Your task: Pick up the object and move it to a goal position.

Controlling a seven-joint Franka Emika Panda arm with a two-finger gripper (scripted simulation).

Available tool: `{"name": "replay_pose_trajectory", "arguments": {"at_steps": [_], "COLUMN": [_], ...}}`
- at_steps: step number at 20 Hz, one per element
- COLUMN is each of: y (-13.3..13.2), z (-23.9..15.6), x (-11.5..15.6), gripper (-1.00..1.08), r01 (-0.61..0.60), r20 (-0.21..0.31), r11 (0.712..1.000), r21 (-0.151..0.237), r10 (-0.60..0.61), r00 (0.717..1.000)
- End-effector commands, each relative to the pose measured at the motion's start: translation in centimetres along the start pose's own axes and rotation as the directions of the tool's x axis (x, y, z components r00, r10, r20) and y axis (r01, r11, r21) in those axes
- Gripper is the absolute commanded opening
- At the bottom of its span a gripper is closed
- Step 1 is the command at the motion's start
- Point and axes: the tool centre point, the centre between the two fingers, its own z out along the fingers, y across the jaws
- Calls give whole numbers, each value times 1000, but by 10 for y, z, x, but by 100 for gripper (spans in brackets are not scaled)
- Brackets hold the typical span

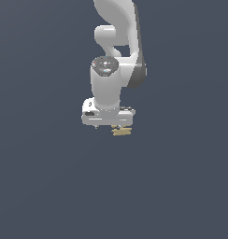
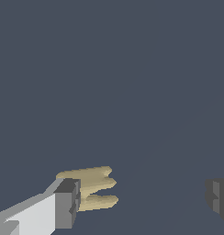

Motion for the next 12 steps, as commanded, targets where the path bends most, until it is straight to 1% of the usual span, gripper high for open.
{"name": "replay_pose_trajectory", "arguments": {"at_steps": [1,4,9,12], "y": [0,4,22,27], "z": [0,-1,-4,-5], "x": [0,0,-1,-1], "gripper": [100,100,100,100], "r01": [0,-5,-21,-19], "r20": [0,-2,-12,-15], "r11": [1000,1000,1000,1000], "r21": [0,-2,-13,-16], "r10": [0,5,20,19], "r00": [1000,1000,1000,1000]}}
